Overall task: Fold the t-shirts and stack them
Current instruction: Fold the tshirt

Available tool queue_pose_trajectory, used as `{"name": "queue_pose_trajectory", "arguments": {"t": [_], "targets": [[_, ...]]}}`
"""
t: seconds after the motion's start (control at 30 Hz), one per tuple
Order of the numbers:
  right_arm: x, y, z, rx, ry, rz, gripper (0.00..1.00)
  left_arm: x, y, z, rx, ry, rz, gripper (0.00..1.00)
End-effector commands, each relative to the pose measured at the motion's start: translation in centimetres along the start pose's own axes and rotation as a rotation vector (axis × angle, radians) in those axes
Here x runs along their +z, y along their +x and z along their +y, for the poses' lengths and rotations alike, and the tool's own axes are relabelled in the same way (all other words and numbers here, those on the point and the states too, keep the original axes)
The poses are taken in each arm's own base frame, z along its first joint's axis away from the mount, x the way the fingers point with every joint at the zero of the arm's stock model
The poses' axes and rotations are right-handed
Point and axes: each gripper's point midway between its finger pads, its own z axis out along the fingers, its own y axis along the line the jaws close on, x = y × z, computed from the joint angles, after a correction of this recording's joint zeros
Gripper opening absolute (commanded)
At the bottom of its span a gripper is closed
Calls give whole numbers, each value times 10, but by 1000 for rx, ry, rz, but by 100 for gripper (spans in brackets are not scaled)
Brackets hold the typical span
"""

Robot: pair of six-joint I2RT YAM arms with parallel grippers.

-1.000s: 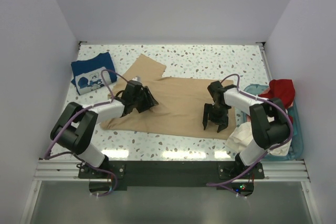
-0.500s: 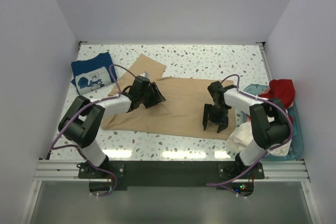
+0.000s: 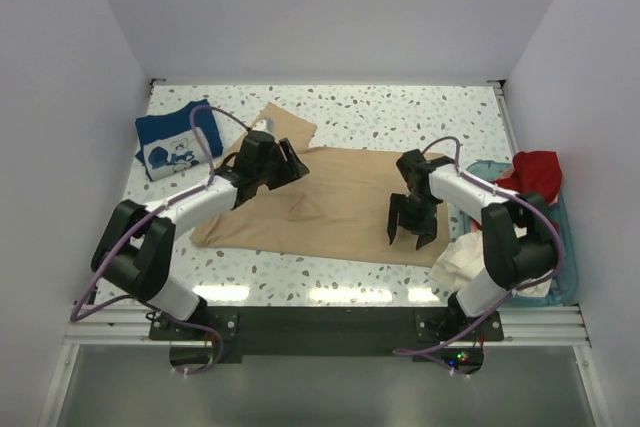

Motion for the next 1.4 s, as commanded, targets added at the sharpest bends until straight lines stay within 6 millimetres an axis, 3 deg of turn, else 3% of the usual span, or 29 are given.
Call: {"name": "queue_pose_trajectory", "arguments": {"t": [0.0, 0.07, 0.1, 0.17, 0.2, 0.47, 0.6, 0.87, 1.1, 1.37], "targets": [[-36, -11, 3, -25, -9, -89, 69, -20, -15, 31, 7, -66, -59, 61], [-44, -16, 3, -30, -4, -113, 70, -28, -17, 52, -22, -96, -73, 61], [-45, -17, 3, -33, -4, -119, 70, -30, -6, 70, -37, -126, -50, 61], [-43, -22, 6, -39, -8, -130, 70, -36, -7, 90, -60, -159, -63, 61], [-38, -26, 8, -42, -9, -130, 70, -38, 2, 103, -55, -187, -49, 62], [-9, -43, 16, -46, -9, -130, 70, -48, 41, 149, -95, -279, 8, 63], [8, -40, 11, -46, 14, -103, 70, -55, 60, 163, -109, -306, 38, 64], [32, -4, -9, -23, 44, -7, 70, -74, 91, 194, -173, -412, 41, 67], [42, 22, -15, 0, 25, 56, 70, -92, 119, 207, -270, -450, 66, 67], [40, 36, -18, -6, 14, 78, 70, -113, 117, 206, -338, -455, 1, 69]]}}
